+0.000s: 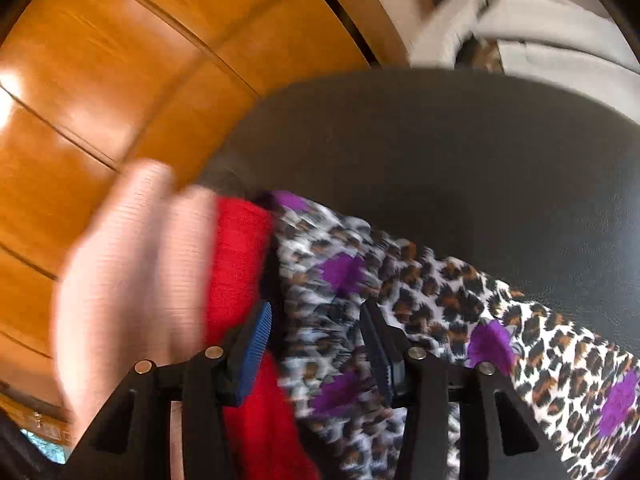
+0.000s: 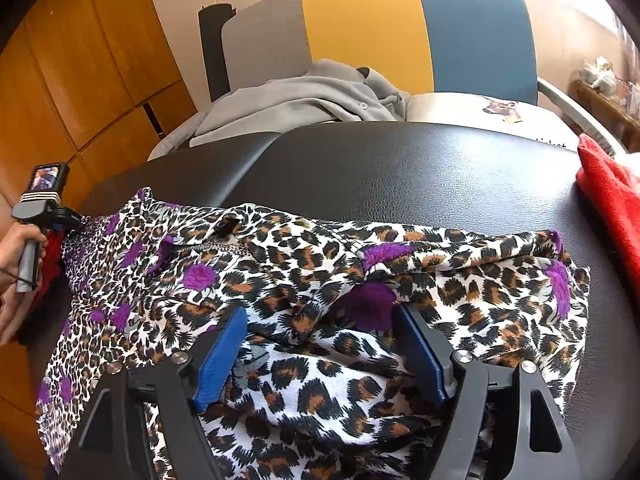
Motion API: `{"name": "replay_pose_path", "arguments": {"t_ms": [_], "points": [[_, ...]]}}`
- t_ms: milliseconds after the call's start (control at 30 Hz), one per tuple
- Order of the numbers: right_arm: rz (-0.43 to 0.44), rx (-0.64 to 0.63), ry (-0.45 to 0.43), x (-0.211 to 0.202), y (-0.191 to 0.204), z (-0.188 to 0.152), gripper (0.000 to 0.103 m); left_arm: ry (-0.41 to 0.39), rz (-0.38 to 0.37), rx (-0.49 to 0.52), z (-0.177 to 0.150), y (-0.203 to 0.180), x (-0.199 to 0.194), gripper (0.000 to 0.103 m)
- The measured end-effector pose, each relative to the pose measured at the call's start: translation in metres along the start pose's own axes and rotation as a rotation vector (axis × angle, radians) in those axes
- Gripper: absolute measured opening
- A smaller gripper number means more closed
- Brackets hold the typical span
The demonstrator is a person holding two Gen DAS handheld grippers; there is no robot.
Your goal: Fold clothes
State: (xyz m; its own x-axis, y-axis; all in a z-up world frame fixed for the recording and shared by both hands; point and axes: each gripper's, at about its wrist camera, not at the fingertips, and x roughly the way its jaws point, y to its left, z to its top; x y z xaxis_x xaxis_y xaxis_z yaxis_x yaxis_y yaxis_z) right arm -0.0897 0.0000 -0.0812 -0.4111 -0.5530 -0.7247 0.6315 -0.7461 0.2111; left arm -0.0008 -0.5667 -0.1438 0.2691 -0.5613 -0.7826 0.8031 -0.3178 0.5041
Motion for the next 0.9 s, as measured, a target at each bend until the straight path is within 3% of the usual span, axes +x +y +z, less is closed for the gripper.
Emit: {"name": "replay_pose_path", "arguments": {"t_ms": [67,100,133,167,233,333,467,567,733,900], "points": [[0.001,-0.004,0.001,0.0,0.001,0.0,0.08,0.005,-0.043,-0.025,0.001,0.004,0.005,0.046],[0.0,-0.007,0.002,0.0,0.001,0.0,0.081,0.005,-0.066,-0.04,0.001,0.007,0.007,0.041],[-0.001,-0.01,0.003,0.001,0.002,0.0,0.081,0.006,-0.089,-0.055,0.002,0.009,0.008,0.022],[-0.002,-0.014,0.004,0.001,0.003,0.0,0.082,0.007,-0.112,-0.07,0.002,0.012,0.01,0.011],[-0.003,-0.021,0.006,0.002,0.004,0.0,0.084,0.005,-0.165,-0.1,0.002,0.018,0.012,0.001],[-0.006,-0.031,0.01,0.003,0.006,0.0,0.086,-0.006,-0.28,-0.164,-0.004,0.035,0.012,0.001],[-0.005,-0.036,0.014,0.004,0.007,0.0,0.088,-0.029,-0.524,-0.314,-0.018,0.063,-0.001,0.001],[-0.007,-0.043,0.017,0.005,0.008,0.0,0.09,-0.094,-0.699,-0.336,-0.031,0.072,-0.029,0.001],[-0.018,-0.051,0.021,0.005,0.009,0.0,0.09,-0.207,-0.956,-0.256,-0.065,0.065,-0.105,0.001],[-0.026,-0.057,0.024,0.007,0.011,0.0,0.09,-0.263,-1.16,-0.043,-0.107,0.013,-0.187,0.001]]}}
